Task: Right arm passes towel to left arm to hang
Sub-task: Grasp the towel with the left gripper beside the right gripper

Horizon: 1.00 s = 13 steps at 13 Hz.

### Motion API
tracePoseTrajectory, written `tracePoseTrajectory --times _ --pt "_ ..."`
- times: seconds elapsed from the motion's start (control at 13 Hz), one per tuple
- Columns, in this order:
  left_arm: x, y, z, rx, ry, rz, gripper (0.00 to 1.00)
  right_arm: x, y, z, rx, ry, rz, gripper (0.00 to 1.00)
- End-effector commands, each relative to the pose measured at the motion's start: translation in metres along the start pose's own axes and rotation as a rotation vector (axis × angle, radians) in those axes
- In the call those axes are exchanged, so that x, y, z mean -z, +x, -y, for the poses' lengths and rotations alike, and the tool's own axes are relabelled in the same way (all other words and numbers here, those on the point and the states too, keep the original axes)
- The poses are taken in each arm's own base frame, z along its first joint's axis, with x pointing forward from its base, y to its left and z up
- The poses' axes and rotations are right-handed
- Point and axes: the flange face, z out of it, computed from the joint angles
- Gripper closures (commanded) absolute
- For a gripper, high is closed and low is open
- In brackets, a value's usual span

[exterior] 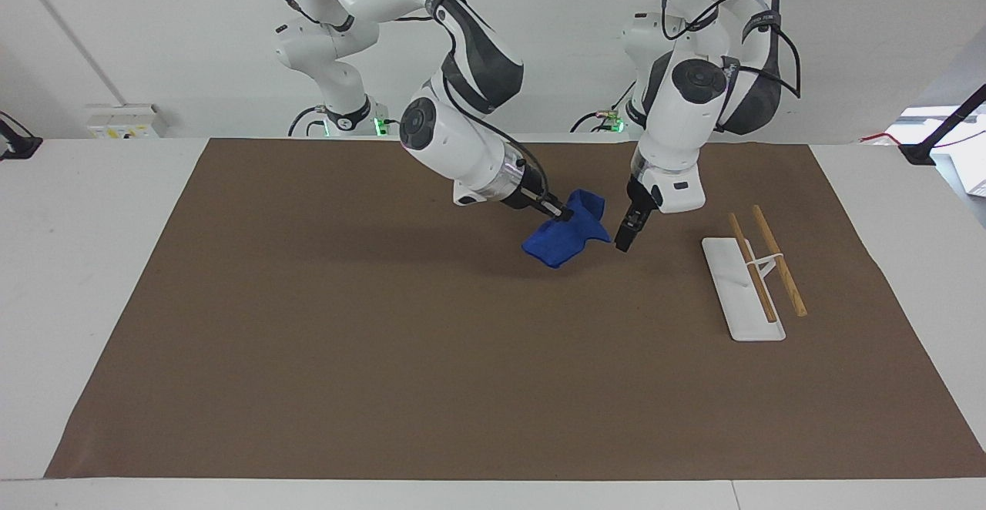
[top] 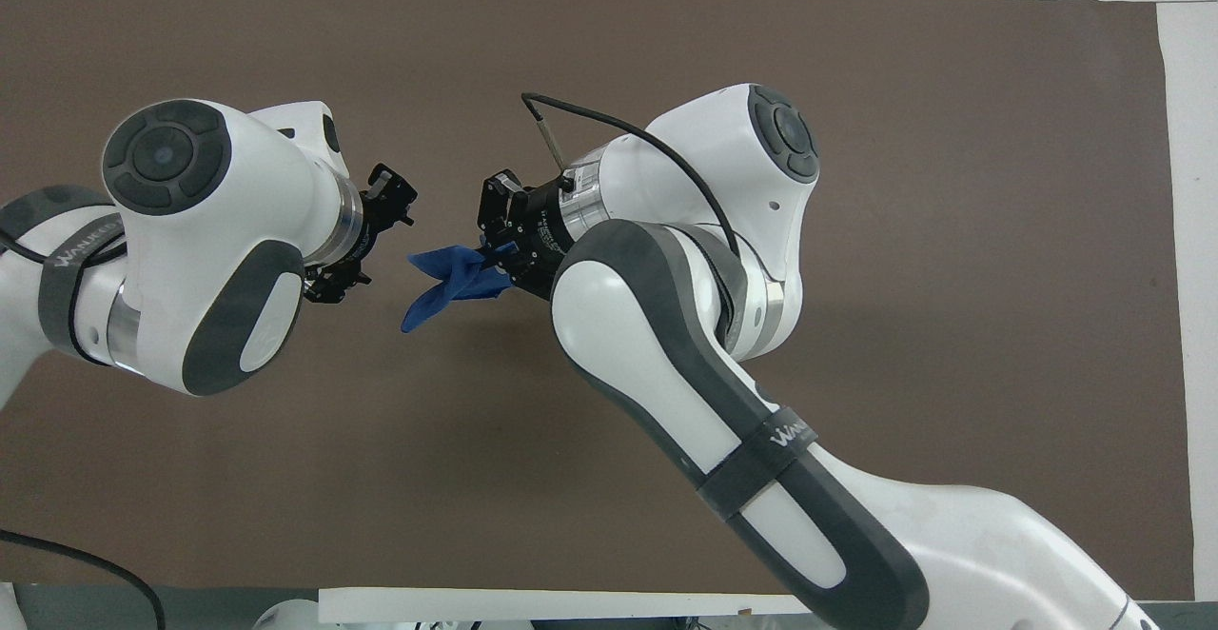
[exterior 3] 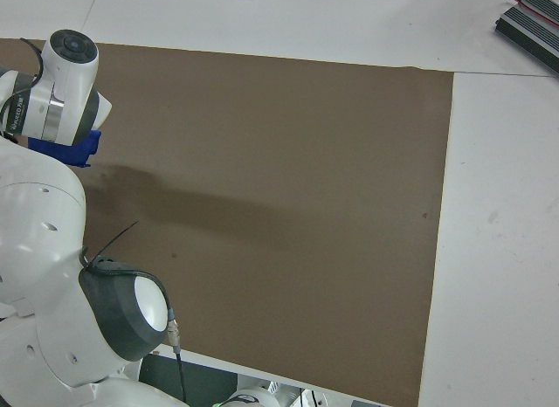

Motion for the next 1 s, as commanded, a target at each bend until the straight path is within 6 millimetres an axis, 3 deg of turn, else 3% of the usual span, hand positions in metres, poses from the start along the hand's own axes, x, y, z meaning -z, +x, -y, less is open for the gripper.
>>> tracePoseTrajectory --times 0.0,0.15,0.23,0.31,0.77,0.85,0.92 --pt "-0.011 -0.012 0.003 -0.001 -0.006 0.001 0.33 -0.007 -0.004 -0.003 -0.02 0.008 0.012 1.0" --pt "-0.019 -0.024 0.007 -0.019 0.013 0.006 0.54 -0.008 -0.002 -0.004 -0.023 0.005 0.011 1.0" --pt "-0.02 -0.024 0.009 -0.021 0.021 0.008 0.91 -0.008 -0.002 -0.004 -0.023 0.005 0.011 1.0" --pt "-0.022 -0.024 0.011 -0.024 0.024 0.008 1.0 -0.009 -0.001 -0.005 -0.024 0.004 0.011 1.0" --pt "-0.023 -0.023 0.012 -0.03 0.027 0.009 1.0 -0.009 -0.002 -0.005 -0.024 0.004 0.01 1.0" --pt "-0.022 -0.023 0.011 -0.03 0.022 0.008 1.0 -0.008 -0.002 -0.005 -0.023 0.004 0.009 0.99" --pt "-0.021 -0.022 0.01 -0.032 0.015 0.006 1.0 -0.008 -0.002 -0.005 -0.023 0.004 0.009 0.91"
